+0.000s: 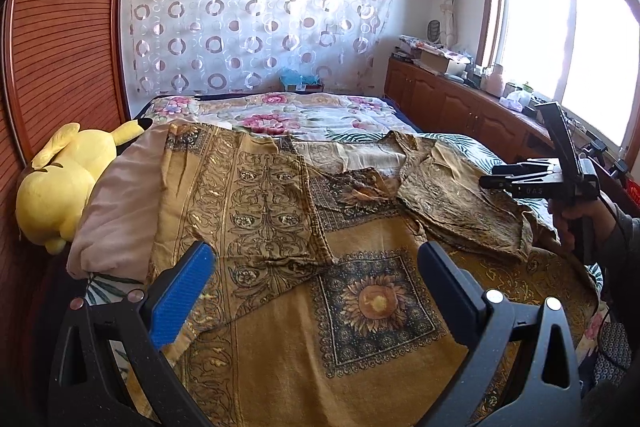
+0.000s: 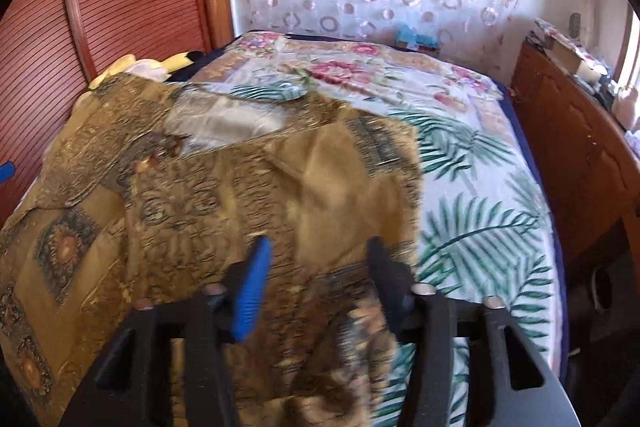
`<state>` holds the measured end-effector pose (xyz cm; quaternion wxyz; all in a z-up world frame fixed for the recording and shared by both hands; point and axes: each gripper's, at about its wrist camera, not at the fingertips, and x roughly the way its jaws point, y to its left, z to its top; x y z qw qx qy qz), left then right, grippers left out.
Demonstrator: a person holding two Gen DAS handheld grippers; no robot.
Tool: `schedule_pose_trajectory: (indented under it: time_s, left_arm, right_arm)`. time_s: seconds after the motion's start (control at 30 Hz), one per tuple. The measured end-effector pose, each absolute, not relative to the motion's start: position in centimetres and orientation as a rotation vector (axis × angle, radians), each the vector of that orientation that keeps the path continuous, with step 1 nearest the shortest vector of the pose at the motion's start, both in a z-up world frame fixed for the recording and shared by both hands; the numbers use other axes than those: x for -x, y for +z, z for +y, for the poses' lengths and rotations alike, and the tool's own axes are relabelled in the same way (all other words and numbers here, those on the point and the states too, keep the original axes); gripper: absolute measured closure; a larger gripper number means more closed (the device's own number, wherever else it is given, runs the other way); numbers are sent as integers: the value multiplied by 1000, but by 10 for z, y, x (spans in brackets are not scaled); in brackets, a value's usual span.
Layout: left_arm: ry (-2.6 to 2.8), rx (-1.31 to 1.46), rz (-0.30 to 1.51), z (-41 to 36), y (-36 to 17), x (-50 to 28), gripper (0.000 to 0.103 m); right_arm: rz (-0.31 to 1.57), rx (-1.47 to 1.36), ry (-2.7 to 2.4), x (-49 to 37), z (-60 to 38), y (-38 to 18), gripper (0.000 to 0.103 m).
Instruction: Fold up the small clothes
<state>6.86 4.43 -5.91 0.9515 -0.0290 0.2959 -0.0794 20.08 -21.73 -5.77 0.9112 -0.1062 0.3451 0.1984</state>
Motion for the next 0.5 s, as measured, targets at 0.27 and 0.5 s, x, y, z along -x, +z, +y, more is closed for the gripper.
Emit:
schedule_pose_trajectory:
  time_s: [0.27,0.5]
  left_arm:
    - [-154,5,631,60,-53,-104,0]
    - [-120,7,664,86,-52,-140,0]
  right_arm:
    - [769,229,349,-249,-225,-64,46]
    - [779,170,388,-285,-227,-60,46]
